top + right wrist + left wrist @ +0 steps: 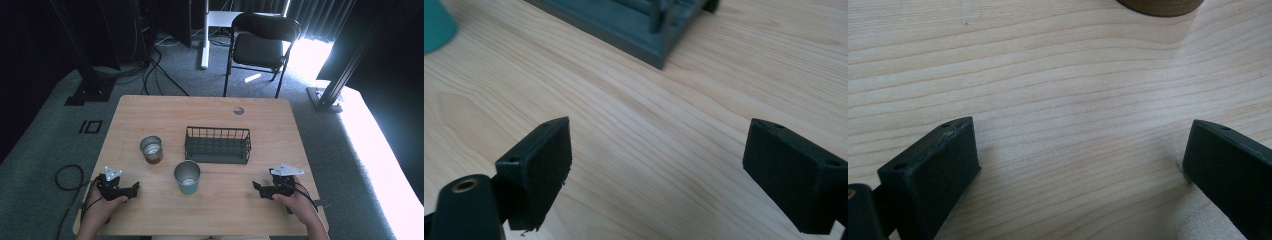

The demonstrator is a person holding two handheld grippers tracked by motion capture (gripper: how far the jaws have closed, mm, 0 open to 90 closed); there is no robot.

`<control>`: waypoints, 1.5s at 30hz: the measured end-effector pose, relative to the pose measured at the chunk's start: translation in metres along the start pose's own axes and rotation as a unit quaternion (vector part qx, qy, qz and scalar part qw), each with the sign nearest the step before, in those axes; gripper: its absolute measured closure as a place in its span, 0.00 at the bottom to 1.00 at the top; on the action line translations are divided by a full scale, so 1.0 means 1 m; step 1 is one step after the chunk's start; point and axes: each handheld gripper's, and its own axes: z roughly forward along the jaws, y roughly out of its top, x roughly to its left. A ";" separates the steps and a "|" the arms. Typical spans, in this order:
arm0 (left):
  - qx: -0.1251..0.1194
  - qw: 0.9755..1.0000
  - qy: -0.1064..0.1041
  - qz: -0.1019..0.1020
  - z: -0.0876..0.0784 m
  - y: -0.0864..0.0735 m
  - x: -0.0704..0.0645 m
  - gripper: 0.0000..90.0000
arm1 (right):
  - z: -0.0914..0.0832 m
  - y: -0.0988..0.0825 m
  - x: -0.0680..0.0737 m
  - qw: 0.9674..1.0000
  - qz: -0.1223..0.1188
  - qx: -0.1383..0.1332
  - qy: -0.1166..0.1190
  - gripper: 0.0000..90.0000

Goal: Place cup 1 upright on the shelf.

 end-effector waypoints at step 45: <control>0.000 1.000 0.000 0.000 0.000 0.000 0.000 0.02 | 0.059 0.052 0.101 0.981 -0.110 -0.027 0.159 0.15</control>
